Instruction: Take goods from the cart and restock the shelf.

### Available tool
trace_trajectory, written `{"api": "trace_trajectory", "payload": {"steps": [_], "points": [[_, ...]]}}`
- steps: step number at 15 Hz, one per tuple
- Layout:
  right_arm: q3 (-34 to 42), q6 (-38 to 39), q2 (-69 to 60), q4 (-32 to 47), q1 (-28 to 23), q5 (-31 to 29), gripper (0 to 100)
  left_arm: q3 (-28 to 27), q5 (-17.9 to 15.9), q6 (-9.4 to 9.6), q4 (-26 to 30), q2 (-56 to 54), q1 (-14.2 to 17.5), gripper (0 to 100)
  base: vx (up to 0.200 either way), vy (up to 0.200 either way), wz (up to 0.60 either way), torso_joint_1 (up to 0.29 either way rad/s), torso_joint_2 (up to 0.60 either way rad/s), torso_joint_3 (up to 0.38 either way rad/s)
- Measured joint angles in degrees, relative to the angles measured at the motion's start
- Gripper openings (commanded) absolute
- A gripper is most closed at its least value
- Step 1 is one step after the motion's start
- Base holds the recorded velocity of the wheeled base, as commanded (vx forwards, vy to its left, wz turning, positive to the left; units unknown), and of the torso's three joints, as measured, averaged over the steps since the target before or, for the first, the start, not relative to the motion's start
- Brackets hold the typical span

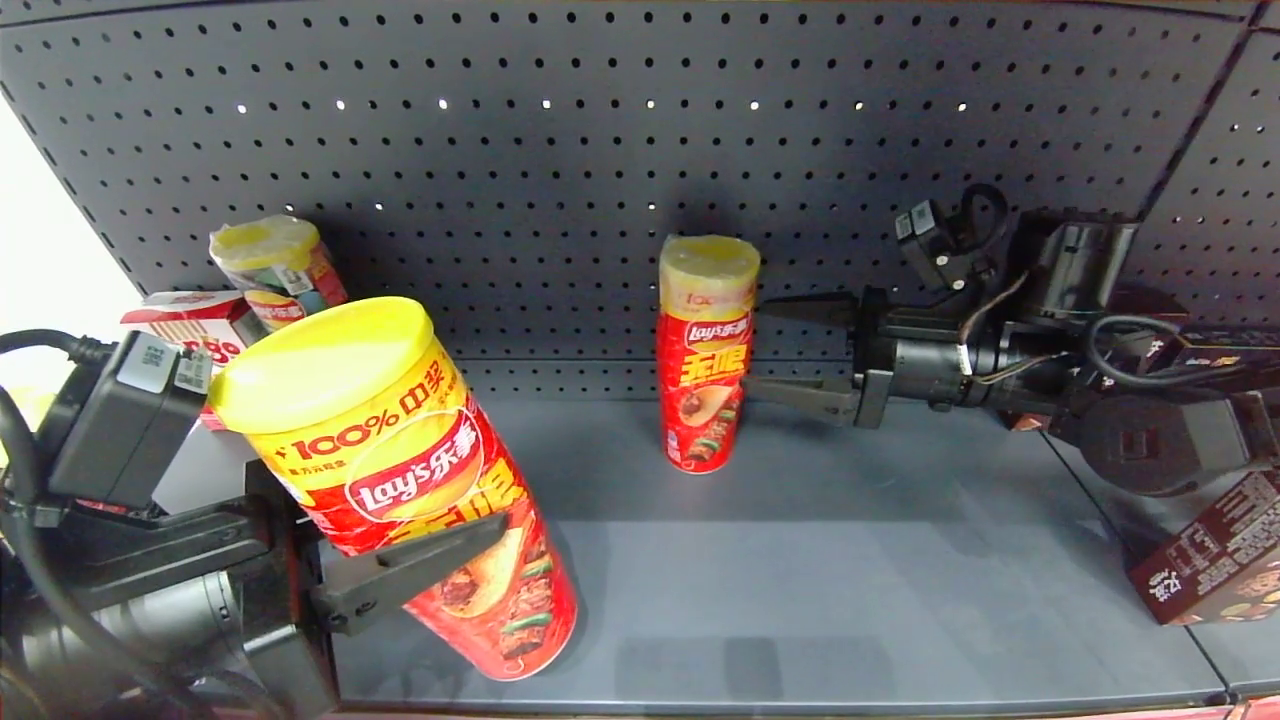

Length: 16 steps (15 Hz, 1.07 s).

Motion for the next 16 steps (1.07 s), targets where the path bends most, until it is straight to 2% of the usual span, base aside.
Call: {"api": "trace_trajectory", "payload": {"steps": [9, 16], "points": [[-3.39, -0.02, 7.72, -2.18, 1.1, -0.11, 100, -0.06, -0.1, -0.65, 0.0, 0.28, 1.61, 0, 0.0, 0.0, 0.0, 0.0, 0.0, 0.0], [-9.2, 0.06, 13.97, -2.3, 3.3, -1.15, 100, 0.13, 0.0, -0.71, 0.02, 0.63, 2.07, 0, 0.0, 0.0, 0.0, 0.0, 0.0, 0.0]]}}
